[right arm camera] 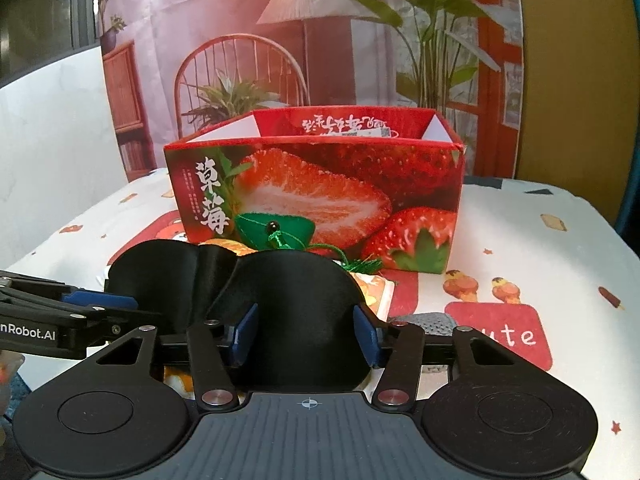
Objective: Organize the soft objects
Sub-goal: 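Lift the black eye mask off the orange cushion with both tools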
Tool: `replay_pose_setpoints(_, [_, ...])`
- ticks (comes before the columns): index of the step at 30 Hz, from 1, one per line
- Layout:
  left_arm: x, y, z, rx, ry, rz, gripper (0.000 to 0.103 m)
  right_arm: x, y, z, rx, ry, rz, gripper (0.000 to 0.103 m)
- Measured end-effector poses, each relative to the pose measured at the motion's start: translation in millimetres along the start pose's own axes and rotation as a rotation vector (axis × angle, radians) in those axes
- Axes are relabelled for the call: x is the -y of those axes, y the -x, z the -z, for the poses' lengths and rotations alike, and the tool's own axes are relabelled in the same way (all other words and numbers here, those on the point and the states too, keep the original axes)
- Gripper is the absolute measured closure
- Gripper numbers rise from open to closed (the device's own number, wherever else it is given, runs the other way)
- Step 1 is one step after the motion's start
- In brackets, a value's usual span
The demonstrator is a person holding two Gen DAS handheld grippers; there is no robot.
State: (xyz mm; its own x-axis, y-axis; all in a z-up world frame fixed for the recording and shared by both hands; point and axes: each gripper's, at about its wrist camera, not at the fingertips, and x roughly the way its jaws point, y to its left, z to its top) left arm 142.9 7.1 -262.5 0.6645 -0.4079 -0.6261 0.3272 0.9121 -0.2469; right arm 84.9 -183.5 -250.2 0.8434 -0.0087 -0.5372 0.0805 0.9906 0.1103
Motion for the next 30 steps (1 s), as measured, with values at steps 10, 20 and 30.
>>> replay_pose_setpoints(10, [0, -1, 1, 0.000, -0.002, -0.001, 0.045, -1, 9, -4, 0.035, -0.010, -0.029, 0.061])
replay_pose_setpoints(20, [-3, 12, -3, 0.043, 0.004, -0.023, 0.044, 2, 4, 1, 0.009, -0.030, -0.047, 0.068])
replay_pose_setpoints(30, [-5, 15, -7, 0.070, 0.007, -0.108, 0.042, 0, 3, 1, 0.005, -0.028, -0.046, 0.070])
